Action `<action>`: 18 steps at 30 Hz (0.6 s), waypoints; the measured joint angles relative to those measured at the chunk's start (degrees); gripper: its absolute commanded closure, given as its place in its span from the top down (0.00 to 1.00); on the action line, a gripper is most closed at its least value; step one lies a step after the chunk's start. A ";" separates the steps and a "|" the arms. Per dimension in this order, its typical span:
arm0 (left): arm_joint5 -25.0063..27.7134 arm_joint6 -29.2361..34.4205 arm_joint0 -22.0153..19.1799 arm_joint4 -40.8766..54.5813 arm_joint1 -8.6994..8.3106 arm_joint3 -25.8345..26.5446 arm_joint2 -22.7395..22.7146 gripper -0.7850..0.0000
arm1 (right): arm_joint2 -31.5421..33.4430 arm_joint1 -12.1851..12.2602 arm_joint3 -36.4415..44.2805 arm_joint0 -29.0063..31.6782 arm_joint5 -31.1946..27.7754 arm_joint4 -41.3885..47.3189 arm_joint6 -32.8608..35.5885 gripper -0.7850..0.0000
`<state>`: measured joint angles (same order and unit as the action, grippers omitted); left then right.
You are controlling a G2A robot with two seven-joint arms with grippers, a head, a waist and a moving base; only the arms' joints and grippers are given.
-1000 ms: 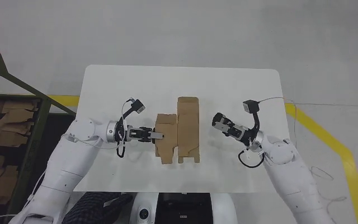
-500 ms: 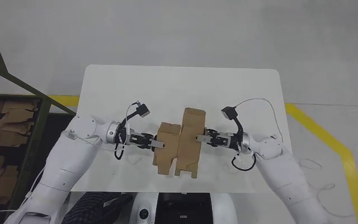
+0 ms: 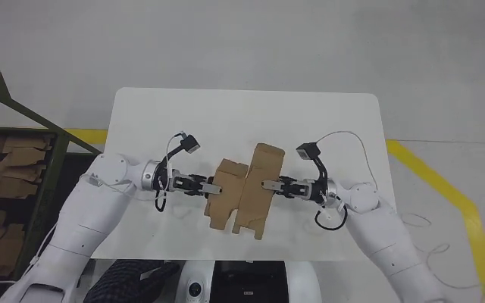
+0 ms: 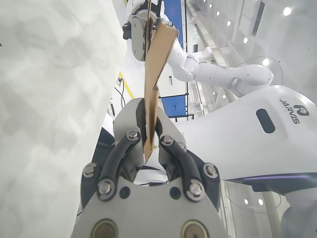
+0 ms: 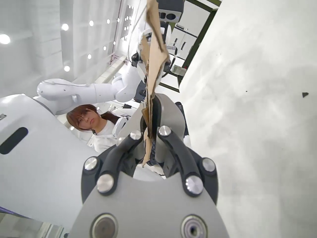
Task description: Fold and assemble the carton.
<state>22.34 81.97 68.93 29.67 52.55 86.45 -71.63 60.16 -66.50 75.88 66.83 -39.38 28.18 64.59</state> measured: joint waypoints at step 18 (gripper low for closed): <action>-1.34 -17.13 4.95 0.32 -1.35 -0.30 -10.99 1.00 | 3.57 -0.41 7.63 7.53 11.81 -6.61 -32.23 0.00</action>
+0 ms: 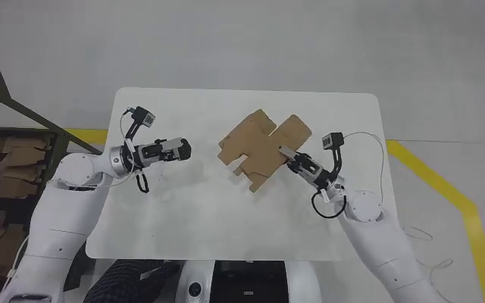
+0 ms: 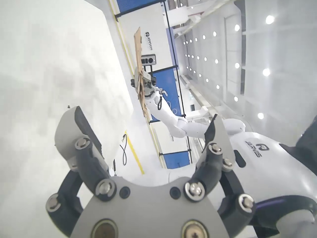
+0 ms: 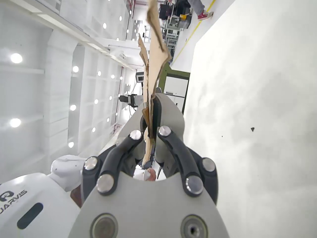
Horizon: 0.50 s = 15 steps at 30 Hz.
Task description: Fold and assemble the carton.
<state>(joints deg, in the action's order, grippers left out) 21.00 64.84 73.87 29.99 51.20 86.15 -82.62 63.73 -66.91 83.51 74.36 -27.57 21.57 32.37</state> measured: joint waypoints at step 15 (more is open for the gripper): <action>5.81 -20.95 3.83 -7.87 2.82 2.78 9.69 1.00 | -2.21 -1.41 6.78 6.02 2.18 -11.49 -19.25 0.00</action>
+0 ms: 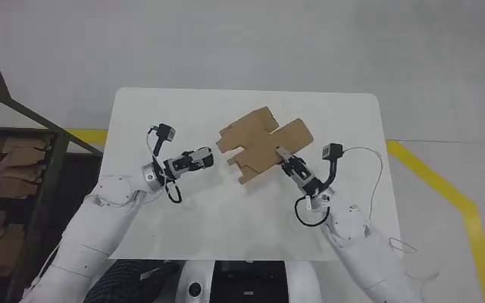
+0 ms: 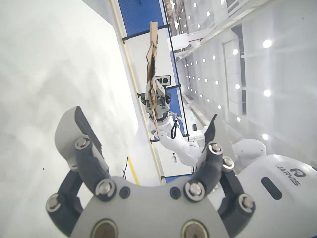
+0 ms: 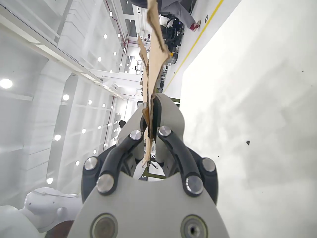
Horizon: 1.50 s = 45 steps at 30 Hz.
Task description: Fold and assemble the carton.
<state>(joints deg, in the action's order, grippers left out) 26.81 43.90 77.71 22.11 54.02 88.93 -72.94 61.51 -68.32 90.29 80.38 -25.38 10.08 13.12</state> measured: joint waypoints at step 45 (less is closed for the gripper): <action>-0.54 7.65 -5.72 5.31 2.01 -3.91 1.00 0.00 | 7.23 -0.06 1.36 2.49 -2.33 -3.28 4.05 1.00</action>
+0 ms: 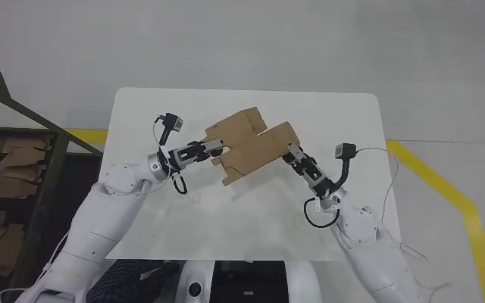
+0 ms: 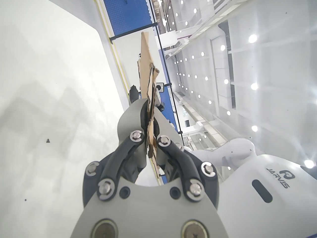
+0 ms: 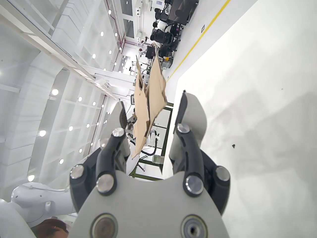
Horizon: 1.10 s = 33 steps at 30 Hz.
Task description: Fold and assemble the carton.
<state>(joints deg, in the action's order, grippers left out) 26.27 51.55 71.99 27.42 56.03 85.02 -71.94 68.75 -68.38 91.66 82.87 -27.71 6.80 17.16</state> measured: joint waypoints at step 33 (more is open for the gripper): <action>2.10 20.86 0.19 1.20 -1.57 -1.17 -3.18 0.00 | -6.56 1.49 -16.77 -14.11 -12.90 15.50 46.16 0.00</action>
<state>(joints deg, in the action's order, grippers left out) 28.37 72.41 72.18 28.62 54.47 83.85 -75.12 62.18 -66.89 74.88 68.75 -40.61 22.30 63.32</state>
